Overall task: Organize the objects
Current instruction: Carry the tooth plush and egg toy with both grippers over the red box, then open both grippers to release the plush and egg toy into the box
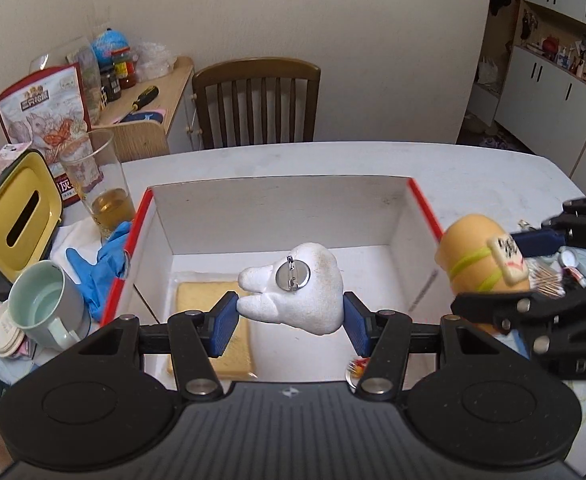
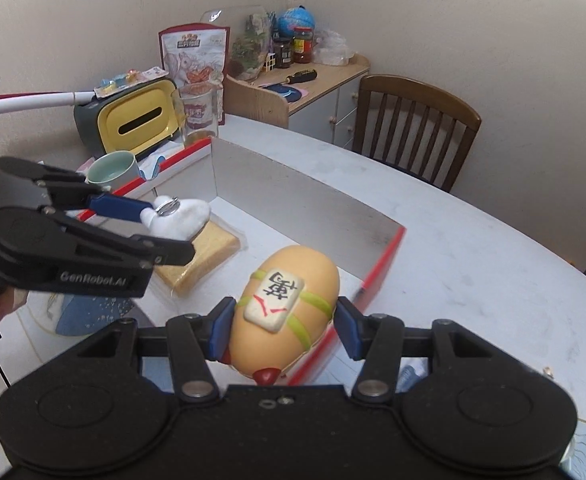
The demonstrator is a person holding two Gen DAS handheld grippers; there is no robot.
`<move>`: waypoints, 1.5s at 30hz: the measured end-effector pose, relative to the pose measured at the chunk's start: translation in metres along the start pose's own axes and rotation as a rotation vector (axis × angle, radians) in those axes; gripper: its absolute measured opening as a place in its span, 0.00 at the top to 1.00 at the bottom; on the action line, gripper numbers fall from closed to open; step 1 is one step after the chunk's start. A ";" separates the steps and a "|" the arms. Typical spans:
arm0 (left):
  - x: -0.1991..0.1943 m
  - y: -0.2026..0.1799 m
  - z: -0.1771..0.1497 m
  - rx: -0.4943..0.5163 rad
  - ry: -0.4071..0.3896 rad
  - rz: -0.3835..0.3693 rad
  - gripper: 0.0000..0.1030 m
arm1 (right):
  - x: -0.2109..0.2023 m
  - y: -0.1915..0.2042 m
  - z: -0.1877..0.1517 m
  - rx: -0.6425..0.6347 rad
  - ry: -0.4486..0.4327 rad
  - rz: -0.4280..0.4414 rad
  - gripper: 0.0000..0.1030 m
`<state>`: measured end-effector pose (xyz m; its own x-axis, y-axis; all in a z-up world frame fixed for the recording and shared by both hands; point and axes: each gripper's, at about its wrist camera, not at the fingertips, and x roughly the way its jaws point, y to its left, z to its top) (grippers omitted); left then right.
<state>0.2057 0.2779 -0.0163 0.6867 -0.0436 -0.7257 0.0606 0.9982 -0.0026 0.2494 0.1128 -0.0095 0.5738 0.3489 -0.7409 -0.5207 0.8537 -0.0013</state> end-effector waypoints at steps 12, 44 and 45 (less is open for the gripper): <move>0.074 0.025 0.031 0.014 0.081 -0.008 0.46 | 0.064 0.029 0.016 -0.068 0.069 -0.012 0.49; 0.168 -0.002 0.047 0.165 0.380 -0.056 0.38 | 0.116 0.033 0.007 -0.042 0.281 -0.014 0.44; 0.168 -0.002 0.047 0.159 0.378 -0.057 0.38 | 0.113 0.033 0.006 -0.043 0.273 -0.011 0.42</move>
<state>0.3552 0.2668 -0.1054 0.3664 -0.0505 -0.9291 0.2220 0.9744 0.0346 0.3013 0.1830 -0.0894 0.3907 0.2175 -0.8944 -0.5449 0.8378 -0.0343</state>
